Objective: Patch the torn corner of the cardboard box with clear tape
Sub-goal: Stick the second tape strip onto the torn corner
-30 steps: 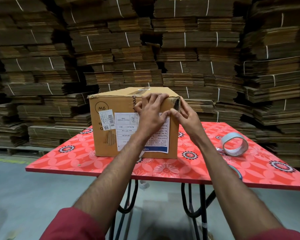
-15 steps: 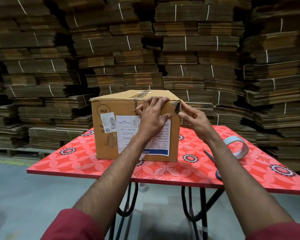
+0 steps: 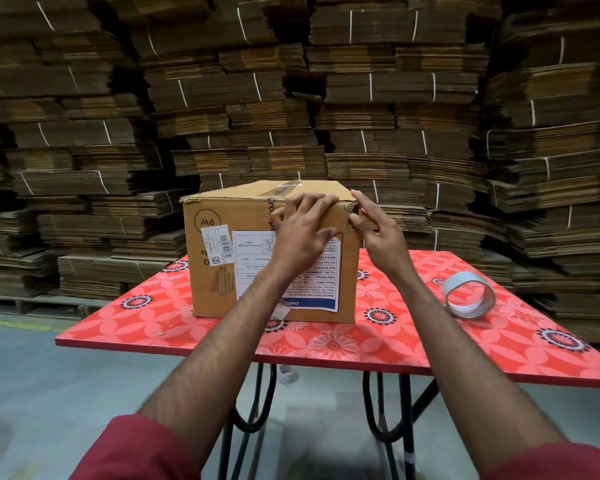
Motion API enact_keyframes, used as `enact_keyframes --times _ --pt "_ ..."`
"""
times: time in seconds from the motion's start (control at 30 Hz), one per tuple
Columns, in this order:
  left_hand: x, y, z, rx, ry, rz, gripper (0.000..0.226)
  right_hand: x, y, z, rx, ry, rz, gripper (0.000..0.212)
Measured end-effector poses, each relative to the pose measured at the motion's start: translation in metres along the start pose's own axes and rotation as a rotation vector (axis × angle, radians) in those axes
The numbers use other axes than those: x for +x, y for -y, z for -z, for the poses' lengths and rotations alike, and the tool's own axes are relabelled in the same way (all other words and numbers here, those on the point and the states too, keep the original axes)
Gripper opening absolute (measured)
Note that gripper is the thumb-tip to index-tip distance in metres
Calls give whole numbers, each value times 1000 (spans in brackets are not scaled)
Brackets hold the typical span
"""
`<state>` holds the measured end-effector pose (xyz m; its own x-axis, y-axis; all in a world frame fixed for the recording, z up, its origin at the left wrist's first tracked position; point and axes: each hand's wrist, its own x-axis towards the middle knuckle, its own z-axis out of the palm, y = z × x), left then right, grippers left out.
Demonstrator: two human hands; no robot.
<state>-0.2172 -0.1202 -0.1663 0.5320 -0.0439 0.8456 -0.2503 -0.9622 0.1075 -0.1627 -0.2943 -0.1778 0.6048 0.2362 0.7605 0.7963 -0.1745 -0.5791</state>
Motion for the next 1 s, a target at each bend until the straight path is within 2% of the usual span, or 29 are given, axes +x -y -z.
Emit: enact_keyframes --times 0.13,0.23,0.37,0.5,0.6,0.7,0.77,0.87,0.93,1.0 --pt "-1 10 12 5 77 -69 67 -2 -2 9 31 38 -22 44" --pt "-4 17 18 13 131 -113 72 0 7 11 -33 -5 -8 39" --pt "-7 26 23 39 71 -46 66 11 16 0 -208 -100 79 33" --pt "-10 39 30 110 43 -29 62 15 16 -4 -87 -152 85 8" --pt "-9 45 33 121 67 -53 57 16 14 -4 -73 -176 91 11" --pt "6 43 42 44 16 -53 41 19 8 -2 -82 -156 69 12" --pt "21 49 49 16 4 -32 38 24 7 2 -97 -146 47 14" --pt "39 69 53 143 103 33 50 40 17 7 -162 -121 59 22" --pt "41 77 50 228 189 61 59 50 19 3 -239 -39 105 19" --pt "43 79 45 261 195 54 61 54 11 -7 -318 70 133 26"
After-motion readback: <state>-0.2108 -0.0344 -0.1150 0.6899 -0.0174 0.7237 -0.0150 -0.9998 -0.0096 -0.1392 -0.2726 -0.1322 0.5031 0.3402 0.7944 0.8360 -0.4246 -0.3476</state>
